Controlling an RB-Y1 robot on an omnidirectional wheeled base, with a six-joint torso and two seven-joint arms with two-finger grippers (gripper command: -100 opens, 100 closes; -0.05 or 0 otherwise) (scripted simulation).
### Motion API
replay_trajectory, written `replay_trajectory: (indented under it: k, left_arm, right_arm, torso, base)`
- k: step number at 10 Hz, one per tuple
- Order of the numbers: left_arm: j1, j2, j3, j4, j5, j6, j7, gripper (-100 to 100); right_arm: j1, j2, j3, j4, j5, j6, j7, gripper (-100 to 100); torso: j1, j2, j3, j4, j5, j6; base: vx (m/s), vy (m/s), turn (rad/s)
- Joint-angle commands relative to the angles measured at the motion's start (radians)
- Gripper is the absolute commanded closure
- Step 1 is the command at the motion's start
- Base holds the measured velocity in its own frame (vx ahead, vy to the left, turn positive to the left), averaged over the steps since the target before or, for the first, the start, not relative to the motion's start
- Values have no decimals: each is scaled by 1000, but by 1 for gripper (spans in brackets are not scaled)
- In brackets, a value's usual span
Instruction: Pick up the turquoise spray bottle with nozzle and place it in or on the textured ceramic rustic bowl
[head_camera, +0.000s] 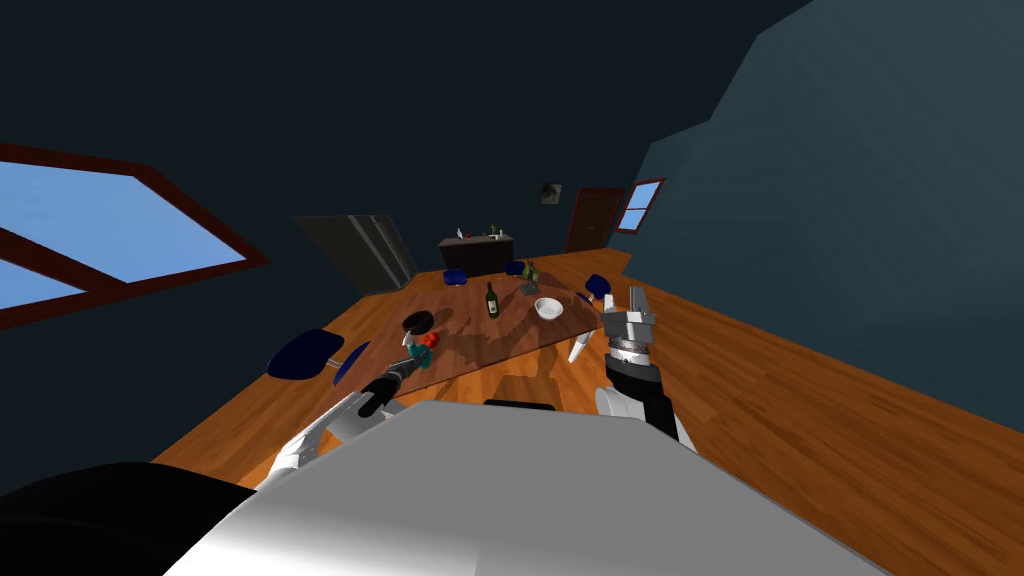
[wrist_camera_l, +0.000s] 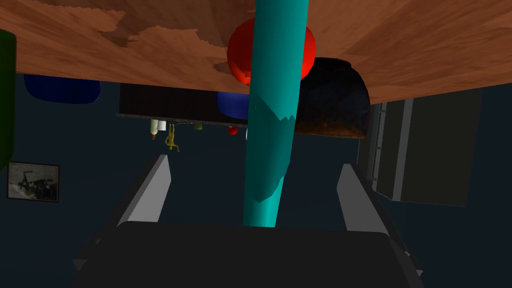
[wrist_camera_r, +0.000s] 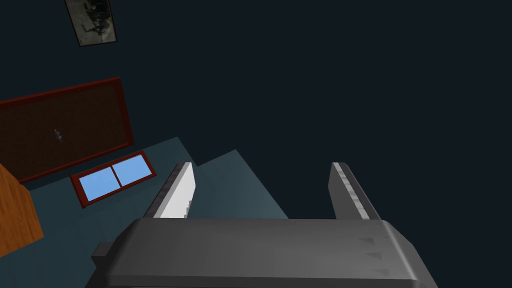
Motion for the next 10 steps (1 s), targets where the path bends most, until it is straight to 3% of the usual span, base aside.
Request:
replay_trajectory:
  k: [1, 3, 4, 8, 9, 10]
  left_arm:
    - [-15, -9, 4, 29, -4, -10, -1, -100]
    - [-17, -9, 5, 34, -4, -12, -1, -100]
    - [-18, -10, 6, 36, -4, -14, -1, 100]
    - [-18, -10, 6, 36, -5, -13, -1, 100]
    - [-18, -10, 6, 36, -5, -13, -1, 0]
    - [-3, -1, 1, 5, 0, -2, 0, 100]
  right_arm:
    - [0, 0, 0, 0, 0, 0, 0, 0]
    - [0, 0, 0, 0, 0, 0, 0, 0]
    - [0, 0, 0, 0, 0, 0, 0, 0]
    - [0, 0, 0, 0, 0, 0, 0, 0]
    - [0, 0, 0, 0, 0, 0, 0, 0]
    - [0, 0, 0, 0, 0, 0, 0, 0]
  torso:
    - [0, 0, 0, 0, 0, 0]
    - [1, 0, 0, 0, 0, 0]
    - [0, 0, 0, 0, 0, 0]
    - [0, 1, 1, 0, 0, 0]
    - [0, 1, 1, 0, 0, 0]
    - [0, 1, 1, 0, 0, 0]
  base:
    - [23, 14, -95]
    - [16, 11, -40]
    - [0, 0, 0]
    - [0, 0, 0]
    - [0, 0, 0]
    - [-14, -10, 81]
